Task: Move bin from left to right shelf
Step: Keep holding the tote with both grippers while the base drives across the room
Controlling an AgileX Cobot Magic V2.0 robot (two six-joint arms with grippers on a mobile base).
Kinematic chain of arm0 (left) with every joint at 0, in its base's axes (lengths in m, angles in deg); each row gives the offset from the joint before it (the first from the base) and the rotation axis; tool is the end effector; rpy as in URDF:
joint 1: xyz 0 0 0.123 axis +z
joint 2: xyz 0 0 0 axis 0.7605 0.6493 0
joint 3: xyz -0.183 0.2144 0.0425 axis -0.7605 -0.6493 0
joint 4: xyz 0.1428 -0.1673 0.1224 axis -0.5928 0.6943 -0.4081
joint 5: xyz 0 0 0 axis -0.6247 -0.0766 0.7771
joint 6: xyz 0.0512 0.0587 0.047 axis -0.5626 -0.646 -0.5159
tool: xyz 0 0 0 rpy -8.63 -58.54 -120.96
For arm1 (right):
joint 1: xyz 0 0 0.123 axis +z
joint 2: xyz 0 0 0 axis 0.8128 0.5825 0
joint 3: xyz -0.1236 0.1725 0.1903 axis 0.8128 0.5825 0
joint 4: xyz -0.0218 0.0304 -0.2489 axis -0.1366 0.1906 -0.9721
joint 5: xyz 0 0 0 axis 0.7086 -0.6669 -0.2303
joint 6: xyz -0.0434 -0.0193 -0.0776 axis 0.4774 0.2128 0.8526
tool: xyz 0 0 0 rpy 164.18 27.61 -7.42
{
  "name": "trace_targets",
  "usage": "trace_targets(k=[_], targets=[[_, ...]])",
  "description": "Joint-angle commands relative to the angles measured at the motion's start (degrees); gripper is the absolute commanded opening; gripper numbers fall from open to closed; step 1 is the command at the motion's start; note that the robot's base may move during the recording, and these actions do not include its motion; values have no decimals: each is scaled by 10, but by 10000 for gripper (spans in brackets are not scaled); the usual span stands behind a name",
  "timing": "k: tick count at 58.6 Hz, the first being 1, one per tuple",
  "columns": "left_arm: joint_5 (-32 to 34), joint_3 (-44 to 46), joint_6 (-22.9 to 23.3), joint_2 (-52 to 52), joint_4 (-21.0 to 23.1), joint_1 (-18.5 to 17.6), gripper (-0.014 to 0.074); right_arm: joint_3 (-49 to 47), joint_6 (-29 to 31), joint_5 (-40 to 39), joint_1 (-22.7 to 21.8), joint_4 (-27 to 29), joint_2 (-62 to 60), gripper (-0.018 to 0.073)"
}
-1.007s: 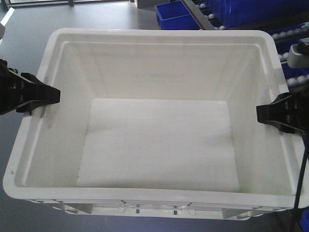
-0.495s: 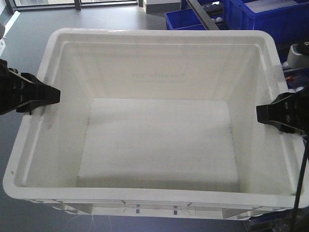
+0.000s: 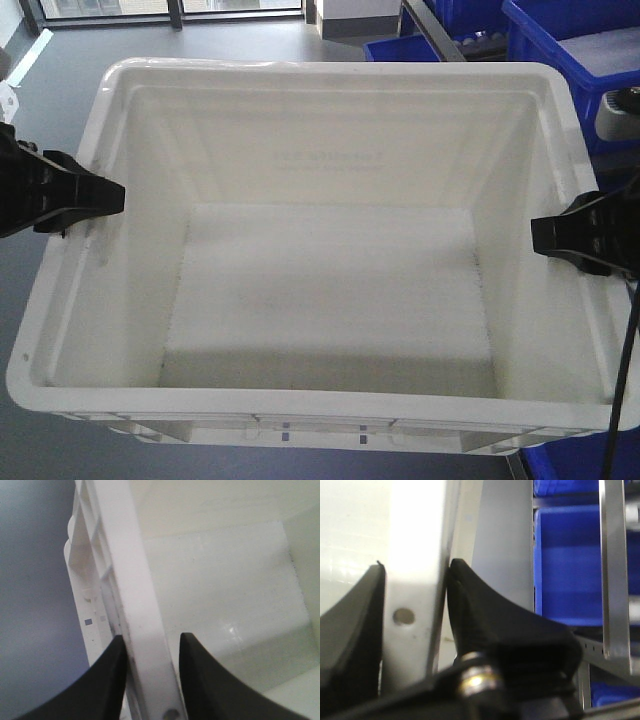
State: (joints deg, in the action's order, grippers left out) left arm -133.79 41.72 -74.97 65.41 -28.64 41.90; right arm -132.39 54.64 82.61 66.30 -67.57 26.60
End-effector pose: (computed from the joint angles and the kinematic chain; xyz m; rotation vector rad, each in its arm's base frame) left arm 0.2251 -0.0646 0.3612 0.2367 2.3385 -0.5633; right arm 0.1974 0.0563 0.3527 -0.1902 2.4217 0.3361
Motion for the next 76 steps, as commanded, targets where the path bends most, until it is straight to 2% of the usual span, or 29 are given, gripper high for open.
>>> trace_targets(k=[1,76], targets=[[54,27,-11,-17,52,-5,-3,-26,28,-66,6,55,-15,-5],[50,27,-11,-16,52,-5,-3,-26,28,-66,6,54,-15,-5]])
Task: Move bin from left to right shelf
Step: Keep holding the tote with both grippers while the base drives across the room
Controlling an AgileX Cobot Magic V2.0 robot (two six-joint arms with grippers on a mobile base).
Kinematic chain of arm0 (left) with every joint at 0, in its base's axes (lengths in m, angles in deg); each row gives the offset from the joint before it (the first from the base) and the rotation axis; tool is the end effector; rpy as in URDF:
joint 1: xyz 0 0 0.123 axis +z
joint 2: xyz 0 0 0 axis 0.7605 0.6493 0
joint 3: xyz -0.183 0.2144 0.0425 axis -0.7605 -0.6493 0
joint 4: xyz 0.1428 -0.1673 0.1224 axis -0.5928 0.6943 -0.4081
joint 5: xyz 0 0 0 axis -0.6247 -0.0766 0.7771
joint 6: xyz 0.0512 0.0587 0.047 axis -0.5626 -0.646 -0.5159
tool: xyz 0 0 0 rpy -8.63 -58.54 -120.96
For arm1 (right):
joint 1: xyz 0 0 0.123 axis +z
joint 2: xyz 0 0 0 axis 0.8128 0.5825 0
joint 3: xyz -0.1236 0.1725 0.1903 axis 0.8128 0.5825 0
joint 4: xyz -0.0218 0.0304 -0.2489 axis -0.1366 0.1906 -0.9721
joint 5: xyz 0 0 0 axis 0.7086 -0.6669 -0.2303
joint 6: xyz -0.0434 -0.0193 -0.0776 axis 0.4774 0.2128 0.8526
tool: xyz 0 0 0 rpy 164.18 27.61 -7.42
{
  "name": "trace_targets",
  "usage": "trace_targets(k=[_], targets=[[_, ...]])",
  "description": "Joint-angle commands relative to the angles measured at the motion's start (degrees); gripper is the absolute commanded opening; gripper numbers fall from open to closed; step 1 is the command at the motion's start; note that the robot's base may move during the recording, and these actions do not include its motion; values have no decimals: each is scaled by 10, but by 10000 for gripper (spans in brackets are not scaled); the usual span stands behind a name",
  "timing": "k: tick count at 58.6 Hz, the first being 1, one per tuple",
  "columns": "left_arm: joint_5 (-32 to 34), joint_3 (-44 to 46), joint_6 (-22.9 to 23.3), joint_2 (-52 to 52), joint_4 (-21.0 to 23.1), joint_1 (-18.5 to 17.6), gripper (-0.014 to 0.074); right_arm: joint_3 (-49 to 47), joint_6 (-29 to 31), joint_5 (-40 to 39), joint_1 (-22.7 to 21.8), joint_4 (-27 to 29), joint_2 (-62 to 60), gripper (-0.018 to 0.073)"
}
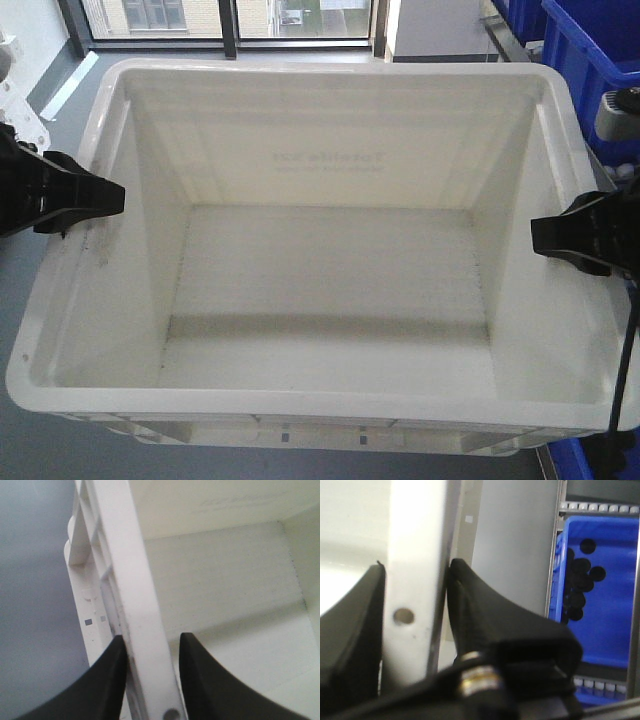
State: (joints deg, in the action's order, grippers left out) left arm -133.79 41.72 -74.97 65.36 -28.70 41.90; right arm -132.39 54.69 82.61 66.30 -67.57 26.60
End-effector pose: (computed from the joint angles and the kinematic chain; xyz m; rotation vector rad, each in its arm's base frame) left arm 0.2249 -0.0645 0.3614 0.2374 2.3378 -0.5620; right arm 0.1974 0.0563 0.3527 -0.1912 2.4215 0.3357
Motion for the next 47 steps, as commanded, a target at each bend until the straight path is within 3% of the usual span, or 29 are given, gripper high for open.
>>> trace_targets(k=[1,47], targets=[[50,27,-11,-16,52,-5,-3,-26,28,-66,6,54,-15,-5],[50,27,-11,-15,52,-5,-3,-26,28,-66,6,54,-15,-5]])
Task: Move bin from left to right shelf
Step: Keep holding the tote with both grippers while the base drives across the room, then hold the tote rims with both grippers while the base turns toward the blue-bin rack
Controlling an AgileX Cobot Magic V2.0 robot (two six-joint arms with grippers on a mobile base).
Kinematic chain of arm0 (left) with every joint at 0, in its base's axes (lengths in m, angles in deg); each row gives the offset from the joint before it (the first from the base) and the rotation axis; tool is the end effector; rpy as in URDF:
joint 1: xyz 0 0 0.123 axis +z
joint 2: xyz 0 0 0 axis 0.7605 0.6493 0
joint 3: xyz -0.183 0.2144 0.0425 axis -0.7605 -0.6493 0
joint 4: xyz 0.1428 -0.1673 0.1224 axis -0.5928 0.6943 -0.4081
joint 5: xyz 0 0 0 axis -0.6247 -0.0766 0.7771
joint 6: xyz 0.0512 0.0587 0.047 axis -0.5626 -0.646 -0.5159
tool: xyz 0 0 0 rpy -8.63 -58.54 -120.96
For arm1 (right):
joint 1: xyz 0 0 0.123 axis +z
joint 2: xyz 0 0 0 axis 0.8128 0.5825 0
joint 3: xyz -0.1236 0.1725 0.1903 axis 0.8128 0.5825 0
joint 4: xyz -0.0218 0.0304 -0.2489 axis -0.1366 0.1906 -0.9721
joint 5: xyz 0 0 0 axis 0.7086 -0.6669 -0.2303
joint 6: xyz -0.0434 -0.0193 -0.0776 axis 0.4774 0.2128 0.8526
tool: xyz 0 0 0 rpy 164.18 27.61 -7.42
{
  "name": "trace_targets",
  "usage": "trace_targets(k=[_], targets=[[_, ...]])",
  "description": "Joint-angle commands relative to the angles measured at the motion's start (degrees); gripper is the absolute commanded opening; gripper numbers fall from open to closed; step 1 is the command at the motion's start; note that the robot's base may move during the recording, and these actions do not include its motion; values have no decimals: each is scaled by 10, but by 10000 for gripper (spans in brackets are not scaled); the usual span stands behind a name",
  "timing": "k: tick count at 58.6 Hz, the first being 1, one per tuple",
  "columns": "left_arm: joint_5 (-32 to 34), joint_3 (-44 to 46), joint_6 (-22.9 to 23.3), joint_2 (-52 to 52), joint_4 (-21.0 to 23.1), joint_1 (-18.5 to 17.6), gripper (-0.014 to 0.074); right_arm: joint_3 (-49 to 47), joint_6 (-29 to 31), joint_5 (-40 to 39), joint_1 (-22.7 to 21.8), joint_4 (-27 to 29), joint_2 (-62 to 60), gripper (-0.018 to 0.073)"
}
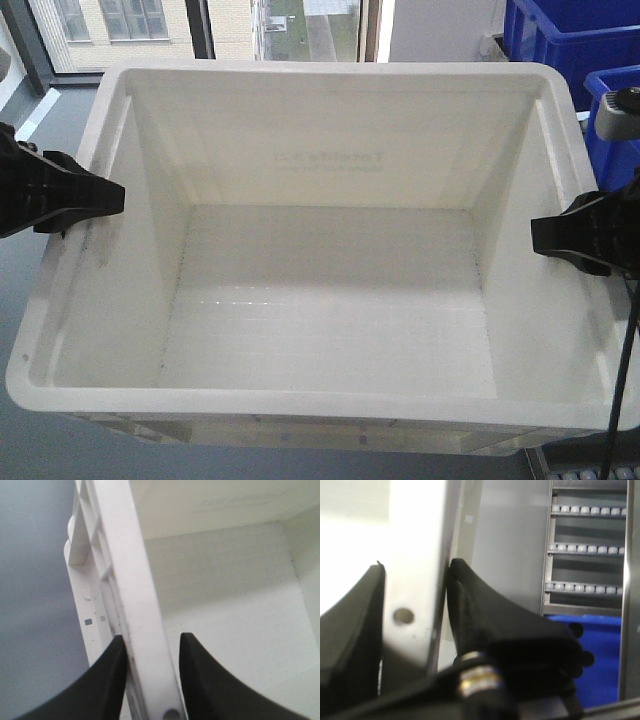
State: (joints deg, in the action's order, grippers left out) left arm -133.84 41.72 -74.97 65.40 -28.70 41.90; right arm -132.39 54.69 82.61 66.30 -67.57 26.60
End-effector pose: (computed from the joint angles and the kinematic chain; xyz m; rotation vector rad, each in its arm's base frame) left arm 0.2250 -0.0645 0.3612 0.2376 2.3393 -0.5623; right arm 0.1974 0.0563 0.3527 -0.1912 2.4215 0.3357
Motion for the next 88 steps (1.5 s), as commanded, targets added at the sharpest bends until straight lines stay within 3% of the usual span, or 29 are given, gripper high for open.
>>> trace_targets(k=[1,88], targets=[[50,27,-11,-16,52,-5,-3,-26,28,-66,6,54,-15,-5],[51,27,-11,-16,52,-5,-3,-26,28,-66,6,54,-15,-5]])
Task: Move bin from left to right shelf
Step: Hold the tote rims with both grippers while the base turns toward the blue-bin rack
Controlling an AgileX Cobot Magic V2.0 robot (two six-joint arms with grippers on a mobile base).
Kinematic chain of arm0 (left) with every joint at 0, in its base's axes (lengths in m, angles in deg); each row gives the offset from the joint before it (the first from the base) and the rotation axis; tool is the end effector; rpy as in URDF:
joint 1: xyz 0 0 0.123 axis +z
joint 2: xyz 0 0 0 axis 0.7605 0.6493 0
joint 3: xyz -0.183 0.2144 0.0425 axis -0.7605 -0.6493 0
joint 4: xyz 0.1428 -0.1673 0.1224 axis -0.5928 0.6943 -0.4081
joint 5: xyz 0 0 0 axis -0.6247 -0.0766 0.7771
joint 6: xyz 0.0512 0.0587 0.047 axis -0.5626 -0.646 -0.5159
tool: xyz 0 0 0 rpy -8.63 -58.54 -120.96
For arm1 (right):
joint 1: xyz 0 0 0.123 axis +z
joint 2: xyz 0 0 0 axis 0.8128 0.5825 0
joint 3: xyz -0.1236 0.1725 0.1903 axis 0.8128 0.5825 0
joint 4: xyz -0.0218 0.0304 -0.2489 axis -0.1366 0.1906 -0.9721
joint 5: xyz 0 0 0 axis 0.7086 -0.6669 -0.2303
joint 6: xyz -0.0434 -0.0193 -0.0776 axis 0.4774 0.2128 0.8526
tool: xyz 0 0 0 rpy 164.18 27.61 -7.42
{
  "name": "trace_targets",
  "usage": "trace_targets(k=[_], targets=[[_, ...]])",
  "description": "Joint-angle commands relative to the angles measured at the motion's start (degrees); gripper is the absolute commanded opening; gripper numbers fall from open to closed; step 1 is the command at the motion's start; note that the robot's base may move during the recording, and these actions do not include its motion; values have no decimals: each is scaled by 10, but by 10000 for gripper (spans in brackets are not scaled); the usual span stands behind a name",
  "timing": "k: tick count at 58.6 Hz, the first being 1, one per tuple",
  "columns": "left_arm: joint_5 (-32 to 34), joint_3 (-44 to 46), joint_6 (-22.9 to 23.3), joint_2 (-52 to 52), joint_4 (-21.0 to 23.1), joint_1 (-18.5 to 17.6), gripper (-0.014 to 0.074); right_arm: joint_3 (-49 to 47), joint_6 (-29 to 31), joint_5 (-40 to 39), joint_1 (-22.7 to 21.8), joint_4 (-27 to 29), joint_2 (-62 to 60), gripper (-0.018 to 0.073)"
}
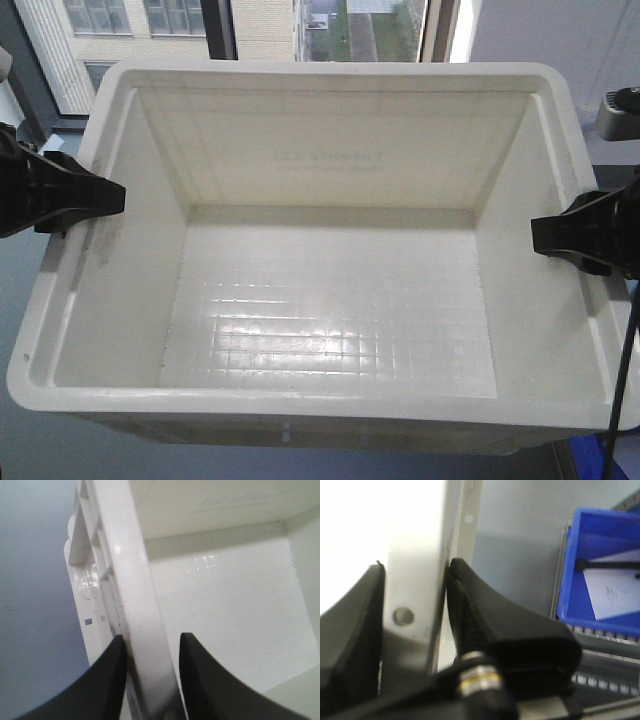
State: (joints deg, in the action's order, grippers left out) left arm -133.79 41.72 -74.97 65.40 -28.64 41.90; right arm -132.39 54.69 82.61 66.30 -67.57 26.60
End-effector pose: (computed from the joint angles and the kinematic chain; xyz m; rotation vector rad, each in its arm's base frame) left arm 0.2250 -0.0646 0.3613 0.2367 2.3383 -0.5633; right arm 0.1974 0.0563 0.3527 -0.1912 2.4215 0.3357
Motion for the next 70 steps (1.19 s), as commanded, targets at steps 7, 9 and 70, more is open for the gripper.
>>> trace_targets(k=[7,9,70], targets=[[51,27,-11,-16,52,-5,-3,-26,28,-66,6,54,-15,-5],[51,27,-11,-16,52,-5,-3,-26,28,-66,6,54,-15,-5],[50,27,-11,-16,52,-5,-3,-26,28,-66,-23,51,-8,-5]])
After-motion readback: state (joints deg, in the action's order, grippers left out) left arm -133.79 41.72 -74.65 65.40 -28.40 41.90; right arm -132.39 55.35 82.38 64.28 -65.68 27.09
